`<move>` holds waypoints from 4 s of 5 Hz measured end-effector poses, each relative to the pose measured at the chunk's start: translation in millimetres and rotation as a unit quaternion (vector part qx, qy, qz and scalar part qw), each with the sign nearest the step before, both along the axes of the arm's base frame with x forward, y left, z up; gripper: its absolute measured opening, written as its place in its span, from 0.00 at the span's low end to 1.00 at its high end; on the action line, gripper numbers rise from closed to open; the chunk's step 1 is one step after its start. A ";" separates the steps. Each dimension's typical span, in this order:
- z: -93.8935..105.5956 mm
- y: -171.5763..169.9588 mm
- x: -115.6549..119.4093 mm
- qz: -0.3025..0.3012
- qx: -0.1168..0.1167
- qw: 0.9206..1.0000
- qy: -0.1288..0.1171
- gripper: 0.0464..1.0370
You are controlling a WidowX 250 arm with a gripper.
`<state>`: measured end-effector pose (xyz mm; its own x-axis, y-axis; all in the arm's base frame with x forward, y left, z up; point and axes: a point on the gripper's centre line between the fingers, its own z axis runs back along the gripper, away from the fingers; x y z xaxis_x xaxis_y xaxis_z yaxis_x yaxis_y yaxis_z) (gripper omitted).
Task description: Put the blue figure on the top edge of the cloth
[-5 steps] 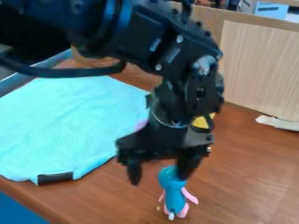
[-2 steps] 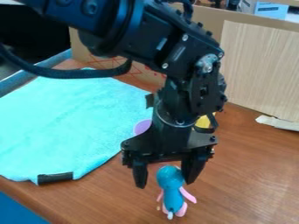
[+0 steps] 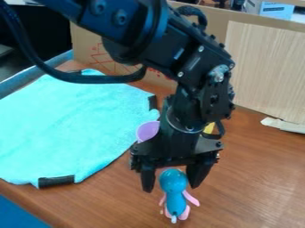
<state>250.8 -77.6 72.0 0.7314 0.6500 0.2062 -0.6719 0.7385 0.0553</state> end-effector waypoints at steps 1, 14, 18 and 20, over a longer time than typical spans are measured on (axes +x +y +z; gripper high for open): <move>-3.2 3.8 3.5 0.008 0.000 1.000 0.007 0.92; 30.5 202.9 150.9 0.273 0.037 0.959 -0.061 0.58; -7.9 214.5 159.9 0.294 0.053 0.954 0.017 0.93; -6.3 216.5 158.7 0.295 0.049 0.954 0.018 0.96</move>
<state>409.5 138.9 65.7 0.2517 0.9297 0.2690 -0.9656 0.2223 0.1352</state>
